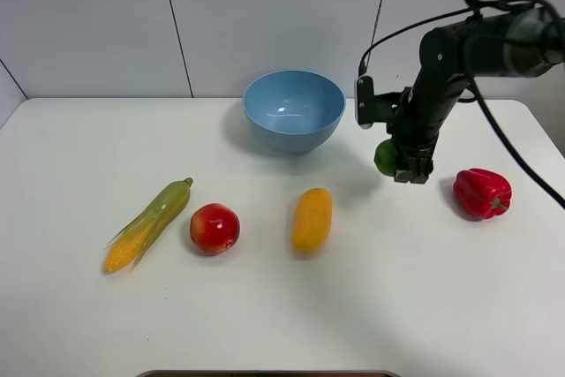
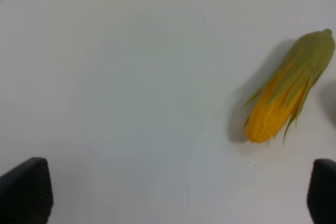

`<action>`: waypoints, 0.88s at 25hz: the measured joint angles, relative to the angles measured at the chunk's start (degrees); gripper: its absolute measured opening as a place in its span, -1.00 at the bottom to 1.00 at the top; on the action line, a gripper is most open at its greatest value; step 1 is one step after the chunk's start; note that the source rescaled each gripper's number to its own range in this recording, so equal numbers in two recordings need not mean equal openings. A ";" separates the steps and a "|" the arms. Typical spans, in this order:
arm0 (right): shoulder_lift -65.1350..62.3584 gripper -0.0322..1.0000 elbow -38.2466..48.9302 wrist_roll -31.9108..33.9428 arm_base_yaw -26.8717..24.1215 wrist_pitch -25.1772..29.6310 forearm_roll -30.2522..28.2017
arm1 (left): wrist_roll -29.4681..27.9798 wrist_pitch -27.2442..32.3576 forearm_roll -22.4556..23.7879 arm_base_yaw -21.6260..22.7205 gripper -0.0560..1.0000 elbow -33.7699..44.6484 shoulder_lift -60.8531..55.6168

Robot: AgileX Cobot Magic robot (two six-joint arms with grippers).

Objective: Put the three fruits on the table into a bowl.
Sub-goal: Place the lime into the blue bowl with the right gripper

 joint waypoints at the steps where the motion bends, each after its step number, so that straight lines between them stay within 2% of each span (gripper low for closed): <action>1: -1.98 -0.44 0.00 1.50 0.00 0.25 0.07 | 0.00 0.00 0.00 0.00 1.00 0.00 0.00; 8: -14.81 -0.44 0.05 19.42 0.19 -0.17 2.30 | -0.04 0.00 0.00 0.00 1.00 0.00 0.00; 12: -18.20 -0.44 0.05 26.72 2.58 -4.13 6.32 | -0.04 0.00 0.00 0.00 1.00 0.00 0.00; 18: -17.02 -0.44 0.05 29.79 7.32 -17.97 14.33 | -0.04 0.00 0.00 0.00 1.00 0.00 0.00; 22: -14.08 -0.44 0.05 33.91 8.32 -27.22 16.61 | -0.04 0.00 0.00 0.00 1.00 0.00 0.00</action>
